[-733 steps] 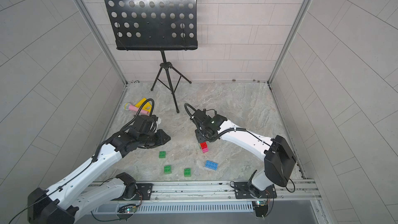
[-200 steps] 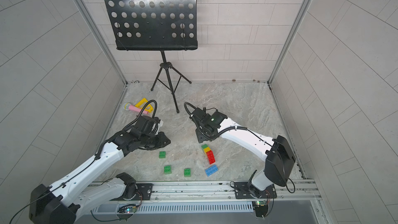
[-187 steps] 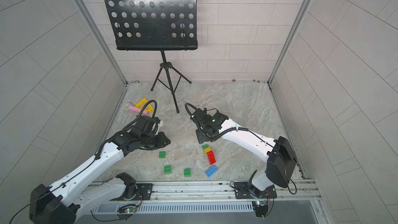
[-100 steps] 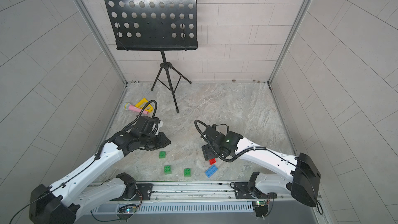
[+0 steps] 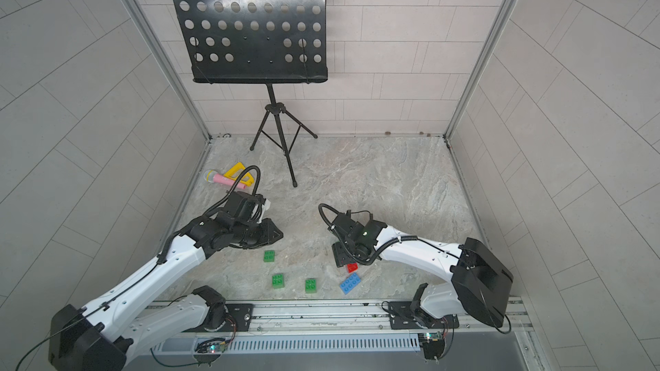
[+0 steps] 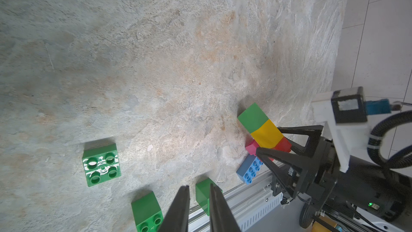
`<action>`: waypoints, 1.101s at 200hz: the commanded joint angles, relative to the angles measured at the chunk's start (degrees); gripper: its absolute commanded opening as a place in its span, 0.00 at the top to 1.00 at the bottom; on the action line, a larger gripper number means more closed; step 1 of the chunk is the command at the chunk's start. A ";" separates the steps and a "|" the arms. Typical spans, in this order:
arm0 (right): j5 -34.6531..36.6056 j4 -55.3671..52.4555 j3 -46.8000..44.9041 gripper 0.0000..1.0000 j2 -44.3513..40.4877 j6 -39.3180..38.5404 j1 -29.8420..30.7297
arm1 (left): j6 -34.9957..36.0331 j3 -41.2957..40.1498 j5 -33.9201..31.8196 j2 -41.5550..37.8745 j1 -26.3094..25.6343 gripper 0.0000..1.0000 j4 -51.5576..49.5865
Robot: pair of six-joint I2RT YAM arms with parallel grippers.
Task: Assemble the letter r with lego
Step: Adjust the lego brick at the center of the board.
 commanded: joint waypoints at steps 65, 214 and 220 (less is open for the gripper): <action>-7.39 6.36 -4.78 0.58 -3.18 0.96 -6.76 | -0.30 1.32 -1.09 -0.18 0.28 0.77 -1.24; -36.01 34.87 -8.01 0.73 8.43 5.53 -24.51 | -0.69 1.19 -1.55 0.31 0.27 0.78 -1.16; -37.10 36.47 -7.41 0.72 10.26 6.03 -24.97 | -0.69 1.25 -1.66 0.15 0.23 0.78 -1.20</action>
